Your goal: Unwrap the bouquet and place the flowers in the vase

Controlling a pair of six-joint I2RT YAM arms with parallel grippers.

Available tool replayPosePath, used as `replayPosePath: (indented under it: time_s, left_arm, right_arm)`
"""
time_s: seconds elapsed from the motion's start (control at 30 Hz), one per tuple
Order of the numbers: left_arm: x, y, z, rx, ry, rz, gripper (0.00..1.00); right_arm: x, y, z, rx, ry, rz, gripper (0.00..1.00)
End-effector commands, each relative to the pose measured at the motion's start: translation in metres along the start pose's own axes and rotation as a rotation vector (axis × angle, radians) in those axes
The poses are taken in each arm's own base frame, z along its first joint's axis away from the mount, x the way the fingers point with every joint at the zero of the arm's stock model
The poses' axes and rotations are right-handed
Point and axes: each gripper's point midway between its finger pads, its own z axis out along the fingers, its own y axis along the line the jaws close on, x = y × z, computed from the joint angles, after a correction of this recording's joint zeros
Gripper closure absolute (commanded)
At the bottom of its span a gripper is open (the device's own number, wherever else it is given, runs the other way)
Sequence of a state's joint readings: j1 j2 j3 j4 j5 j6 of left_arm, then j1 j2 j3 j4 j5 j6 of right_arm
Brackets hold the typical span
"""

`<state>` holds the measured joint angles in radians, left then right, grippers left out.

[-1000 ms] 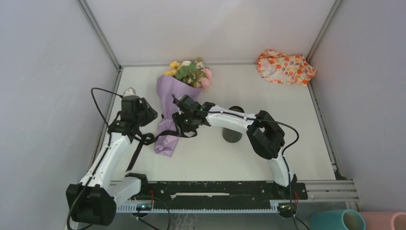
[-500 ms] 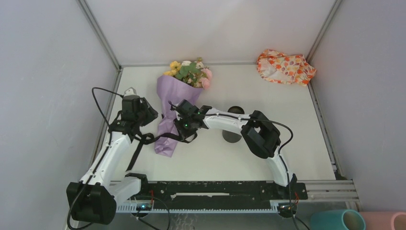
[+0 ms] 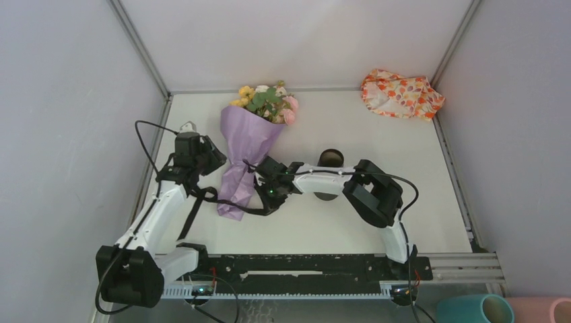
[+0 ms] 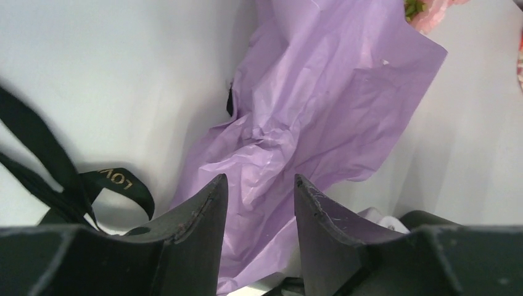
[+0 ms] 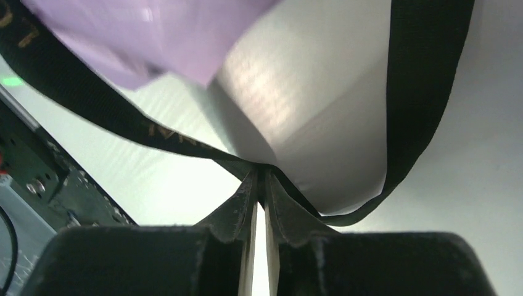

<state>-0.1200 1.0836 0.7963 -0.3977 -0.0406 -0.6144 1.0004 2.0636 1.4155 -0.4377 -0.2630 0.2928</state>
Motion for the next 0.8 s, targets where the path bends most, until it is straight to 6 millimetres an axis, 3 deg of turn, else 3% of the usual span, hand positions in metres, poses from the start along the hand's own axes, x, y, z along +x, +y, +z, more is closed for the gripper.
replayPosePath:
  time_s: [0.0,0.1,0.23,0.37,0.53,0.63,0.77]
  left_arm:
    - [0.005,-0.028,0.005,0.108,0.01,0.022,0.5]
    - [0.012,-0.042,0.008,0.109,0.032,0.085,0.48]
    - [0.02,-0.058,0.011,0.099,0.068,0.153,0.47]
    - [0.028,-0.065,0.021,0.077,0.107,0.187,0.47]
    - [0.037,-0.066,0.035,-0.006,0.14,0.269,0.47]
    - [0.042,-0.072,0.043,-0.033,0.16,0.313,0.47]
    - [0.049,-0.081,0.049,-0.059,0.181,0.375,0.47]
  right_arm:
    - [0.011,0.005,-0.024,0.06,-0.022,-0.038,0.8]
    - [0.003,-0.007,-0.044,0.183,-0.082,-0.025,0.72]
    - [-0.022,-0.018,-0.09,0.294,-0.226,0.028,0.6]
    - [-0.043,-0.016,-0.148,0.31,-0.385,0.056,0.5]
    - [-0.051,-0.018,-0.2,0.294,-0.517,0.089,0.46]
    - [-0.053,-0.021,-0.216,0.269,-0.555,0.114,0.45]
    - [-0.052,-0.026,-0.22,0.249,-0.567,0.139,0.45]
